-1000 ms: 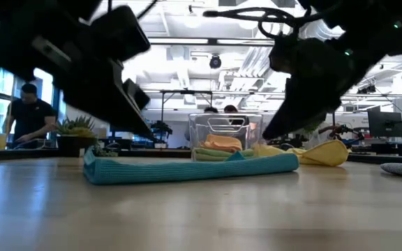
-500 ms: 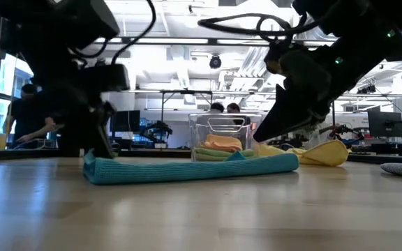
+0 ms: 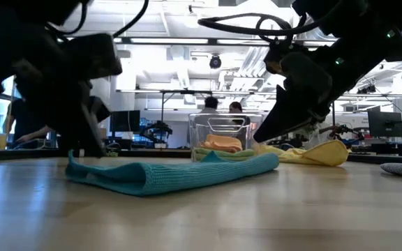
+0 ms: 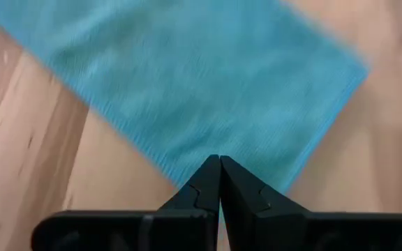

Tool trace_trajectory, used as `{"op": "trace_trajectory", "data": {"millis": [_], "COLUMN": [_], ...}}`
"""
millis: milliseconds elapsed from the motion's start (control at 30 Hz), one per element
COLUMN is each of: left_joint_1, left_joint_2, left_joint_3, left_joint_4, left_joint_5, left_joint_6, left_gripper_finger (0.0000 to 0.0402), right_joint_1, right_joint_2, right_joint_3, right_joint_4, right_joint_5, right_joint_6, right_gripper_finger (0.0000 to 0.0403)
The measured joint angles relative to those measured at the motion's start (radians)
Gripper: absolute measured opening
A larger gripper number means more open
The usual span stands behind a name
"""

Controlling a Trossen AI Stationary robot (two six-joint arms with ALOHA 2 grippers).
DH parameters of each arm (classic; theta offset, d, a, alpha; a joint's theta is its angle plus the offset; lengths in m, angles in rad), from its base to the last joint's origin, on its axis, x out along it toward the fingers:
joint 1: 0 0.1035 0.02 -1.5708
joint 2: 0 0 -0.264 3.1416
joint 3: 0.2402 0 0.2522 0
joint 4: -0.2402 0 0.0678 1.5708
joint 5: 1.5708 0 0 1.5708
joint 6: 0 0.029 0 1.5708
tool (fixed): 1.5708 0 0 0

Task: Fold microfiber towels
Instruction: Fold the blue microfiber cloth

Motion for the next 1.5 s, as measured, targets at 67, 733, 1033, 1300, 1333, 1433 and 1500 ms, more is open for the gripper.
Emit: {"op": "trace_trajectory", "data": {"millis": [67, 733, 1033, 1300, 1333, 1433, 1500], "left_joint_1": [-0.02, 0.025, -0.031, -0.066, -0.068, -0.076, -0.081], "left_joint_2": [0.031, -0.025, 0.075, 0.146, 0.154, 0.17, 0.194], "left_joint_3": [0.001, 0.074, 0.052, 0.054, 0.054, 0.053, 0.055], "left_joint_4": [0.061, -0.087, -0.111, 0.072, 0.1, 0.168, 0.229], "left_joint_5": [-0.046, -0.175, -0.099, -0.118, -0.105, -0.087, -0.076], "left_joint_6": [-0.032, 0.081, -0.003, -0.026, -0.029, -0.033, -0.033], "left_gripper_finger": [0.0, 0.0, 0.0, 0.0, 0.0, 0.0, 0.0], "right_joint_1": [-0.009, -0.056, -0.093, -0.14, -0.141, -0.135, -0.126], "right_joint_2": [0.0, 0.046, 0.04, 0.04, 0.038, 0.018, -0.01], "right_joint_3": [0.001, 0.003, 0.001, 0.0, 0.0, -0.001, -0.001], "right_joint_4": [-0.021, -0.247, -0.259, -0.211, -0.211, -0.229, -0.24], "right_joint_5": [-0.003, 0.022, 0.045, -0.021, -0.022, -0.041, -0.064], "right_joint_6": [0.039, 0.157, 0.062, -0.068, -0.074, -0.098, -0.11], "right_gripper_finger": [0.0006, 0.0006, 0.0006, 0.0006, 0.0006, 0.0006, 0.0006]}}
